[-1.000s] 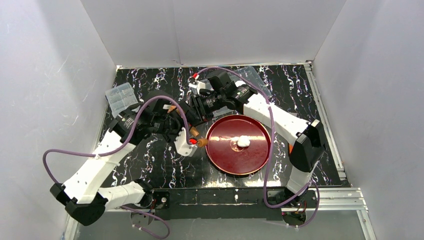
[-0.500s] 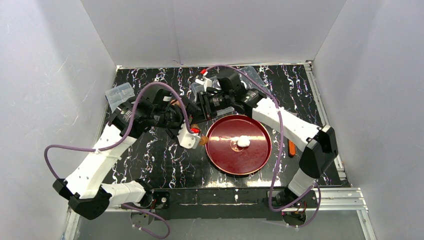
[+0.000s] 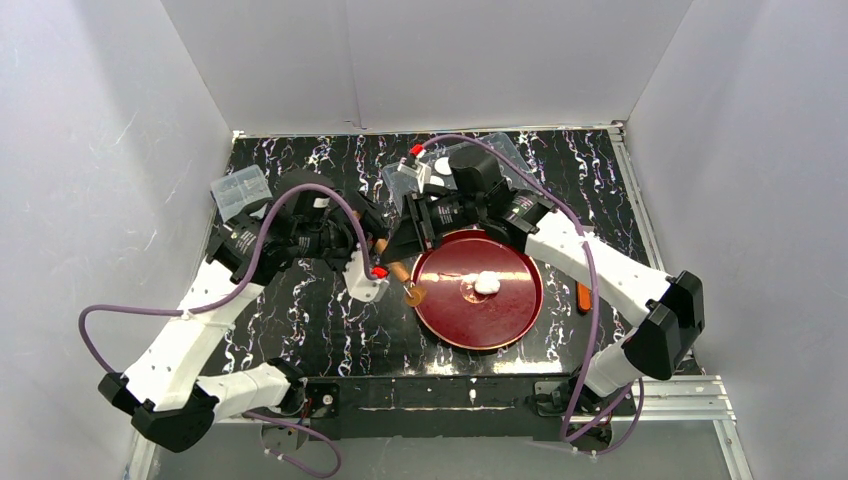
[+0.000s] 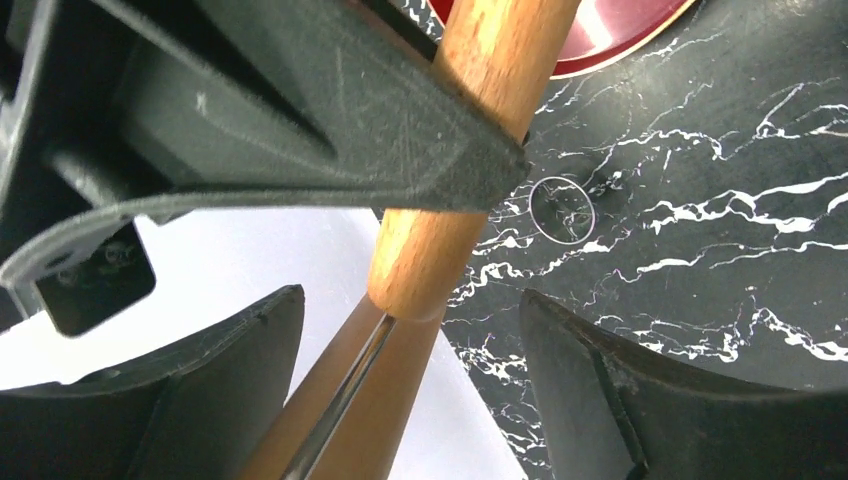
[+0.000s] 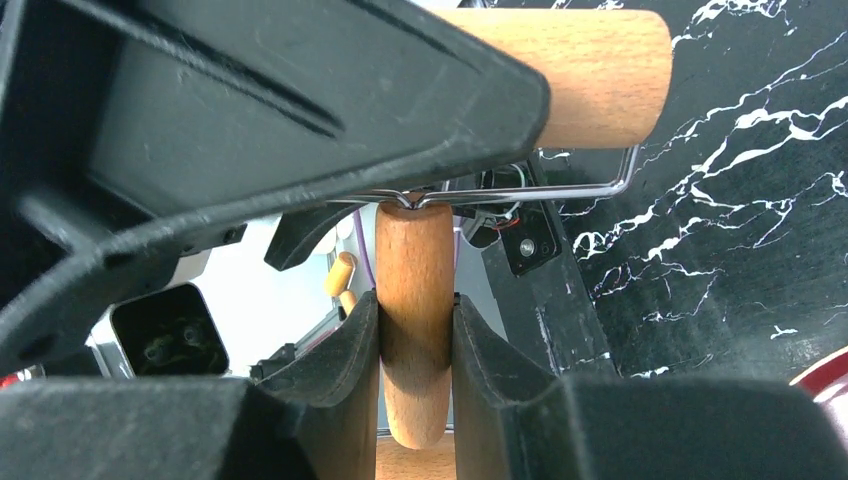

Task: Roll out the dumpling wrappers from the dough

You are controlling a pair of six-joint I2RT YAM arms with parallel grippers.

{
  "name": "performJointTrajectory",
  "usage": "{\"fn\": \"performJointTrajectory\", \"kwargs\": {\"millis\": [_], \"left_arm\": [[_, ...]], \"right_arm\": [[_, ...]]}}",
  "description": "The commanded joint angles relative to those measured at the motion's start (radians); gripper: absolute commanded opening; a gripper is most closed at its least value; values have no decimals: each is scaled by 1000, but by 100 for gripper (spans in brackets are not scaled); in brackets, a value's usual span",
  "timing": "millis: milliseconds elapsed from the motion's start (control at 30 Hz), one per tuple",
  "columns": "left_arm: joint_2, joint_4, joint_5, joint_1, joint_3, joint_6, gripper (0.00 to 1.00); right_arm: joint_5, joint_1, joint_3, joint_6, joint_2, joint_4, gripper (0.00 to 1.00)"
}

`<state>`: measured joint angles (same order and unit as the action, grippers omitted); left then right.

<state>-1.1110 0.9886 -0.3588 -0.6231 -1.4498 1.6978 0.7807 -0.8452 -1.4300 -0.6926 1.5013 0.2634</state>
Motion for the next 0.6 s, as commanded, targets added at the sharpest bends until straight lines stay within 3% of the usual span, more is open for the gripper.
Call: {"fn": "performJointTrajectory", "kwargs": {"millis": [0,233,333,567], "left_arm": [[-12,43,58,-40,8,59,75],[-44,41,59,-64,-25,-18,61],[-48,35,56,-79,-25,-42,46],[-55,14,45,-123,-49,-154,39]], "right_arm": [[-18,-16,-45,17,-5,-46,1],[-42,-20,-65,17,7,-61,1],[-39,-20,-84,16,22,-64,1],[-46,-19,-114,15,44,-76,1]]}}
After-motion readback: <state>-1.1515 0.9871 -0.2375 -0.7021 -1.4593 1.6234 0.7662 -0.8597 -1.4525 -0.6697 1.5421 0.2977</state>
